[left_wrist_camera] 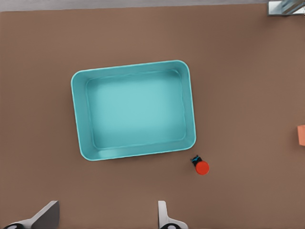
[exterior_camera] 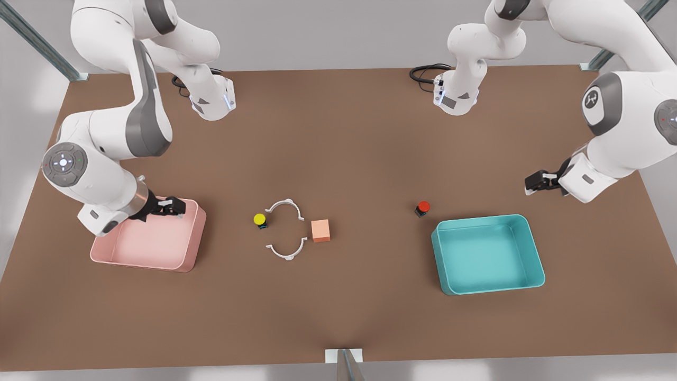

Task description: Place the red button in the blue storage box with the left arm, and place the yellow button in the pink storage box with the right arm

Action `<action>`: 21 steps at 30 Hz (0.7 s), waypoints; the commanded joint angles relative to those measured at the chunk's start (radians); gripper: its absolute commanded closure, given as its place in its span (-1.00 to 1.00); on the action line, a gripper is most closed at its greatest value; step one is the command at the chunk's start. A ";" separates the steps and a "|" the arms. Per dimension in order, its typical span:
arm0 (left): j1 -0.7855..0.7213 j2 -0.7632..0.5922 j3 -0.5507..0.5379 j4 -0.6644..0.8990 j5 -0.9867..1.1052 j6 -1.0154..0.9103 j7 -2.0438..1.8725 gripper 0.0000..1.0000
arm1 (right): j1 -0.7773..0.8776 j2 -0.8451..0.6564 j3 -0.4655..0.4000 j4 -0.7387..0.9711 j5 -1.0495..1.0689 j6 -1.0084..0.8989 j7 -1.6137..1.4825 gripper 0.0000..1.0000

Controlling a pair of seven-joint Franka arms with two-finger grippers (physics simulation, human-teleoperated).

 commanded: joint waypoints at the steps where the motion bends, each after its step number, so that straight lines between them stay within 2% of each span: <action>1: -0.010 0.000 -0.001 0.001 0.000 0.016 0.018 -1.00 | 0.077 -0.012 -0.072 -0.008 0.003 0.023 0.054 -1.00; 2: -0.045 0.006 -0.001 -0.001 -0.003 0.016 -0.093 -1.00 | 0.095 -0.006 -0.072 -0.008 0.015 0.023 0.049 -1.00; 3: -0.092 0.020 -0.002 -0.005 -0.019 0.018 -0.429 -1.00 | 0.193 0.059 -0.086 -0.005 0.055 0.035 0.052 -1.00; 4: -0.102 0.041 -0.001 -0.007 -0.100 0.024 -0.632 -1.00 | 0.258 0.065 -0.103 -0.068 0.055 0.121 0.100 -1.00; 5: -0.156 0.059 0.001 -0.045 -0.100 0.137 -0.883 -1.00 | 0.319 0.062 -0.101 -0.202 0.055 0.277 0.244 -1.00; 6: -0.188 0.061 0.001 -0.088 -0.097 0.219 -1.075 -1.00 | 0.344 0.097 -0.108 -0.243 0.055 0.379 0.304 -1.00; 8: -0.239 0.053 -0.001 -0.228 -0.069 0.413 -1.453 -0.99 | 0.327 0.220 -0.101 -0.192 0.053 0.409 0.324 -1.00; 12: -0.322 0.024 0.001 -0.560 -0.022 0.800 -1.781 -0.99 | 0.319 0.261 -0.097 -0.211 0.064 0.457 0.338 -1.00; 13: -0.348 0.038 0.001 -0.639 -0.016 0.904 -1.845 -1.00 | 0.291 0.255 -0.062 -0.243 0.064 0.471 0.338 -1.00; 14: -0.354 0.058 0.001 -0.673 -0.016 0.946 -1.868 -1.00 | 0.275 0.237 -0.063 -0.298 0.064 0.537 0.306 -1.00; 15: -0.366 0.081 0.002 -0.673 -0.011 0.947 -1.925 -1.00 | 0.270 0.182 -0.060 -0.442 0.064 0.691 0.292 -1.00; 17: -0.389 0.102 0.002 -0.686 0.024 0.960 -2.010 -1.00 | 0.272 0.151 -0.058 -0.528 0.096 0.770 0.295 -1.00; 18: -0.400 0.101 0.002 -0.748 0.036 1.029 -2.013 -1.00 | 0.278 0.137 -0.058 -0.584 0.098 0.837 0.305 -1.00; 21: -0.401 0.083 0.002 -0.815 0.118 1.035 -2.003 -1.00 | 0.285 0.160 -0.048 -0.581 0.096 0.885 0.339 -1.00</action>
